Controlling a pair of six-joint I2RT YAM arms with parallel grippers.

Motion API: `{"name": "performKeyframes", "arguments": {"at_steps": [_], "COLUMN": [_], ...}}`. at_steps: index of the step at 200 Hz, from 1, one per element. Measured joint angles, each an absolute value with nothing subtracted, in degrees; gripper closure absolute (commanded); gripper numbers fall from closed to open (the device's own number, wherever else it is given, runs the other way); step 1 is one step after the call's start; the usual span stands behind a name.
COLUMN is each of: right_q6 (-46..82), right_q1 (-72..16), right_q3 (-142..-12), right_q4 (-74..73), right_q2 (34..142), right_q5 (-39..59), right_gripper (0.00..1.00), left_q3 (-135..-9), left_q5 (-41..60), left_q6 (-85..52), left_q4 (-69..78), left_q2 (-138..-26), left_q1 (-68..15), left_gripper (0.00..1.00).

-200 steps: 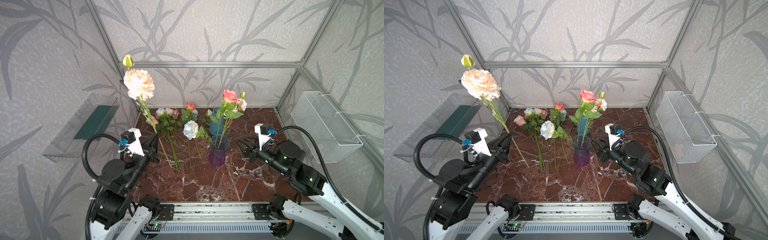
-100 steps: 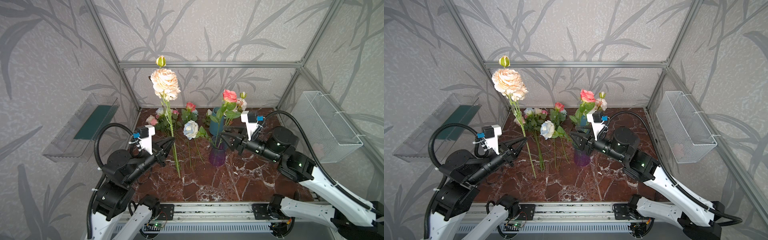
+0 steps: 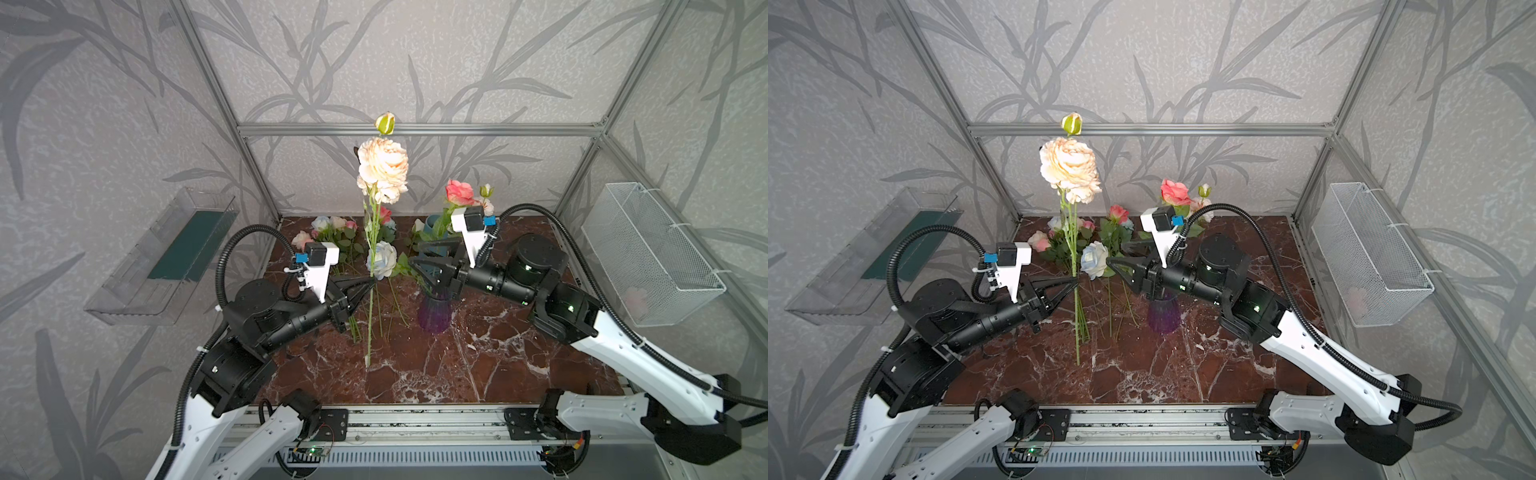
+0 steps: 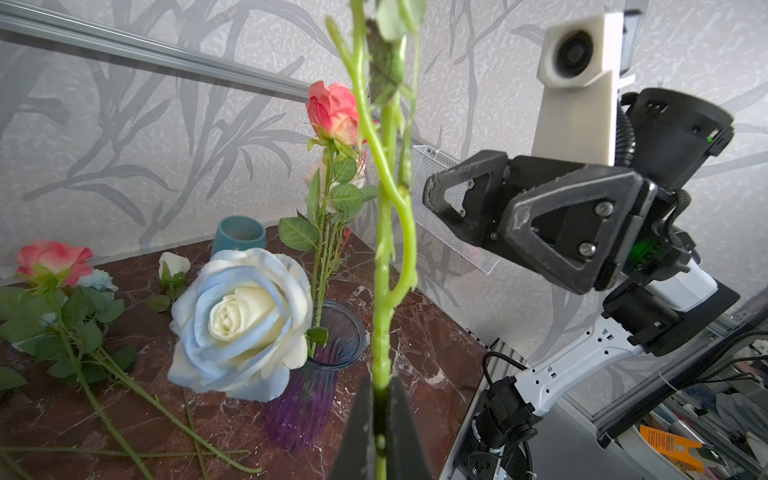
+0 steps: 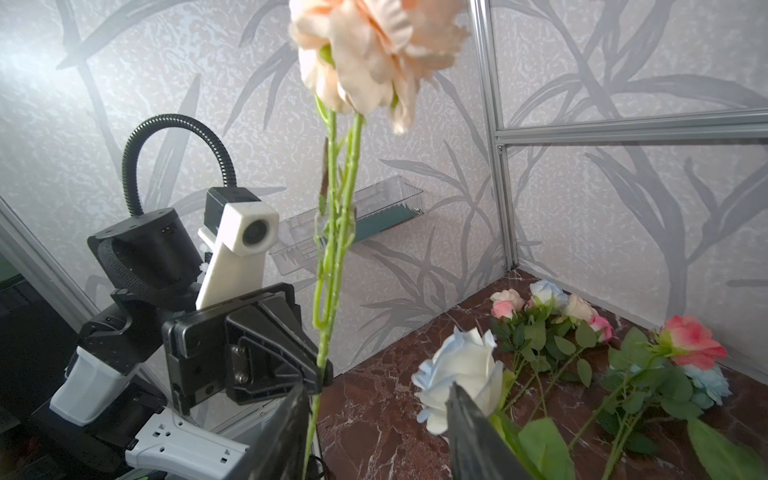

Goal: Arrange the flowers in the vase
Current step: 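Move right gripper to the peach rose stem beside the left gripper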

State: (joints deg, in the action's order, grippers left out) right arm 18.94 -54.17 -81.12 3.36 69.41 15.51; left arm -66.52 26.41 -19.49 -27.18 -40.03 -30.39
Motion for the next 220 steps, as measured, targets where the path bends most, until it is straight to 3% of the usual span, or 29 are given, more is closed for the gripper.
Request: {"name": "performKeyframes", "arguments": {"at_steps": [50, 96, 187, 220], "right_q6": [20.47, 24.36, 26.55, 24.38], "right_q1": [-54.24, -54.30, -54.43, -54.72], "right_q3": [-87.31, -89.30, -89.01, -86.04], "right_q4": [2.39, 0.78, -1.15, -0.03], "right_q2": [78.04, 83.68, 83.92, 80.51], "right_q5": [19.62, 22.92, 24.47, 22.50], "right_gripper": [0.47, 0.56, 0.60, 0.54], "left_q3": [-66.59, -68.25, -69.38, -69.38], "left_q5": [24.91, 23.38, 22.52, 21.98], "left_q6": [-18.98, -18.37, -17.56, -17.54], "left_q4": [-27.49, -29.71, -30.41, -30.44], "left_q2": [-40.38, -41.10, -42.41, -42.37], "left_q1": [-30.70, -30.68, -30.72, -30.72], "left_gripper": [1.00, 1.00, 1.00, 1.00]}}
